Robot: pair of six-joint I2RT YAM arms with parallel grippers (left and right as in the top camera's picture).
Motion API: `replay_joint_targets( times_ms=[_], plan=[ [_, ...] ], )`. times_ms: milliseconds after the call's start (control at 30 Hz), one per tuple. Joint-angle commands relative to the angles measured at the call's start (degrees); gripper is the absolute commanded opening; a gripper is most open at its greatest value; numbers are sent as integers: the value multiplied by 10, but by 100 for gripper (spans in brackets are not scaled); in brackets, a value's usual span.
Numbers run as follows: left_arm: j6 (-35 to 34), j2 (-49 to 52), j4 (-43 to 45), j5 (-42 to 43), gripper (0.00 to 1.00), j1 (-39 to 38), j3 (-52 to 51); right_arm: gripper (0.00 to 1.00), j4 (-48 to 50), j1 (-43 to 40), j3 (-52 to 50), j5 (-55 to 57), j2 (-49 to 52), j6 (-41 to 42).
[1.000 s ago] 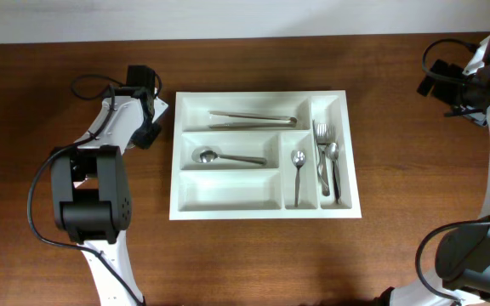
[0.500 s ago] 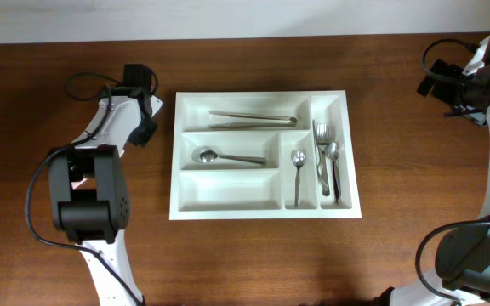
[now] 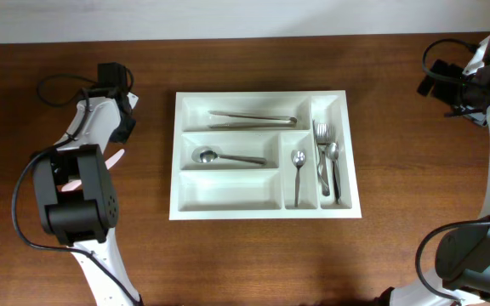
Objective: Pack container
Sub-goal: 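Lower the left gripper onto the second silver spoon and close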
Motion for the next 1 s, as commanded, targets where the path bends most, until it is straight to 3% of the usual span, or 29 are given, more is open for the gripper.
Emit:
replay_joint_targets(
  times_ms=[0,200,600,733,967],
  plan=[
    [-5,9,2,-20,29,-1,-5,99,2,-2,11,-3,-3,0],
    [-14,11,0,-38,30,-1,-5,99,2,-2,11,-3,-3,0],
    [-14,18,0,20,36,-43,-5,99,2,-2,11,-3,-3,0],
    [-20,42,6,-19,35,-48,-5,99,2,-2,11,-3,-3,0],
    [-87,73,12,-88,35,-51,-5,99,2,-2,11,-3,-3,0]
  ],
)
